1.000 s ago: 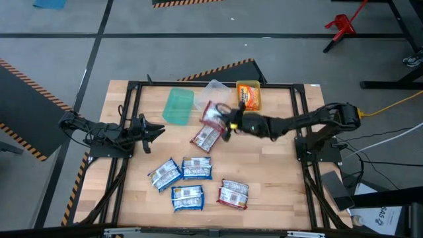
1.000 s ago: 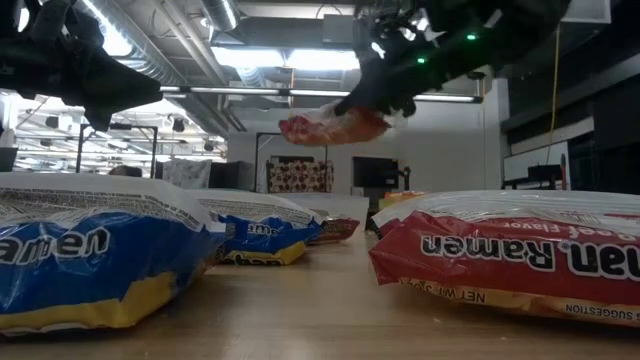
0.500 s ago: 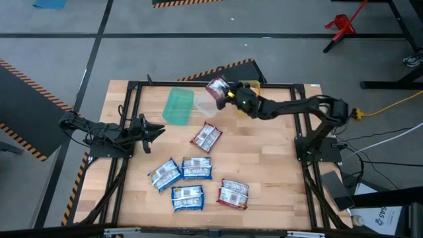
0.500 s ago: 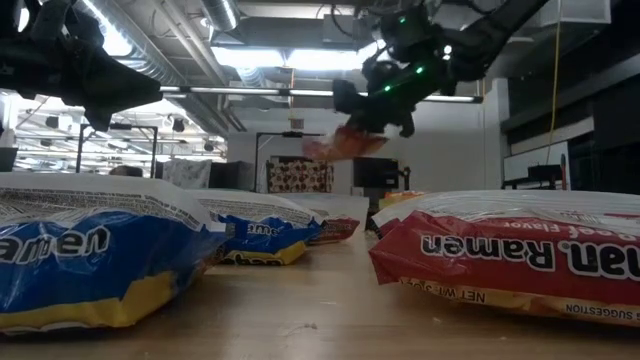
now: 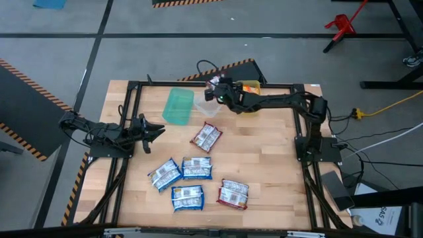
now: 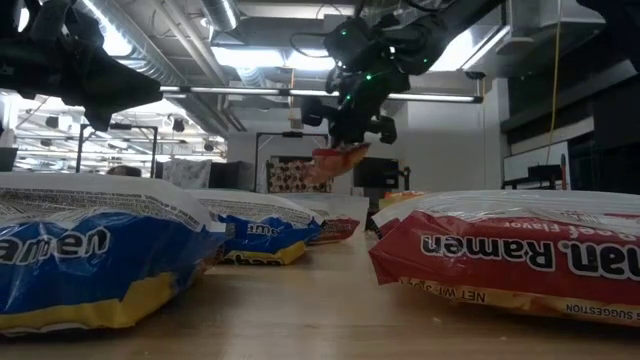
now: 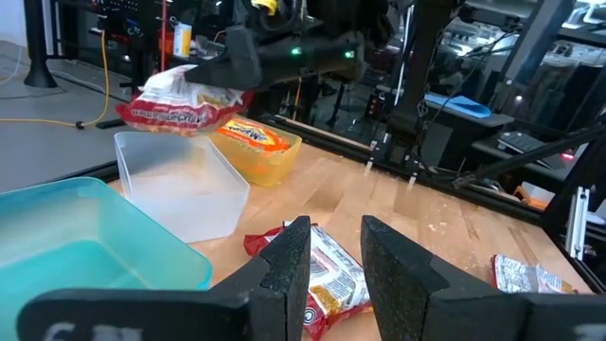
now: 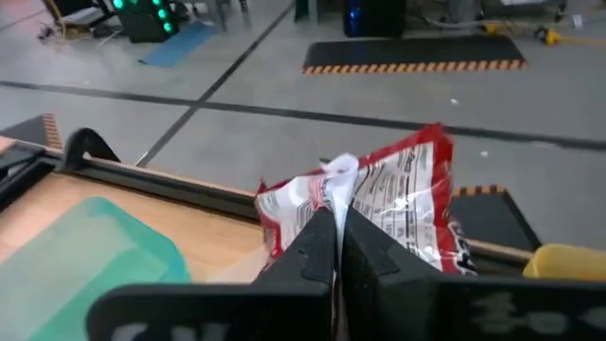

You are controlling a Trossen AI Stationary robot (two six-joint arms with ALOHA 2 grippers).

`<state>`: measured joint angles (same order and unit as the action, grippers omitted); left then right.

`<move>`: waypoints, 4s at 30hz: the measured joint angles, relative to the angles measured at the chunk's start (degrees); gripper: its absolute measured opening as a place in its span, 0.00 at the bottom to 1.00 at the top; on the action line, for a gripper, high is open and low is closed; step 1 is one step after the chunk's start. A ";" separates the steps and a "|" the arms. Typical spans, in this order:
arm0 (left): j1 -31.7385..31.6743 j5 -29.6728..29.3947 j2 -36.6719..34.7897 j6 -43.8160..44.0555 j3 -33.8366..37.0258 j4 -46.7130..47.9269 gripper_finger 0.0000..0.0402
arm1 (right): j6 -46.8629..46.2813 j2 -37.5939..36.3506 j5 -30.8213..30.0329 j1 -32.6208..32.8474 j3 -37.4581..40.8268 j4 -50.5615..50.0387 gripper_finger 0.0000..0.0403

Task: Sort Maruchan noodles
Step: Put the middle red noodle pack into the transparent bin, then put the top red noodle pack into the transparent bin

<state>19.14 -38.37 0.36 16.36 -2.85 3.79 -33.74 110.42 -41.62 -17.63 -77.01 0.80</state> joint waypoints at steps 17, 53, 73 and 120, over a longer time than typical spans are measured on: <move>0.00 0.15 0.02 0.05 0.00 -0.02 0.22 | -11.68 2.24 -0.12 -0.46 -0.05 -3.94 0.00; 0.00 0.13 0.00 0.02 0.00 0.00 0.22 | 22.15 -5.50 11.96 -2.23 0.00 -27.52 0.40; 0.02 0.07 0.02 0.07 0.00 0.00 0.22 | 25.01 -1.48 31.37 -2.27 -0.14 -17.14 0.40; 0.00 0.12 0.02 4.11 -0.02 0.00 0.22 | 68.93 8.29 69.33 4.55 -5.49 -19.68 0.68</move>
<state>19.14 -38.25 0.38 20.47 -2.87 3.79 35.19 118.71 27.71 -13.08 -82.50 -18.89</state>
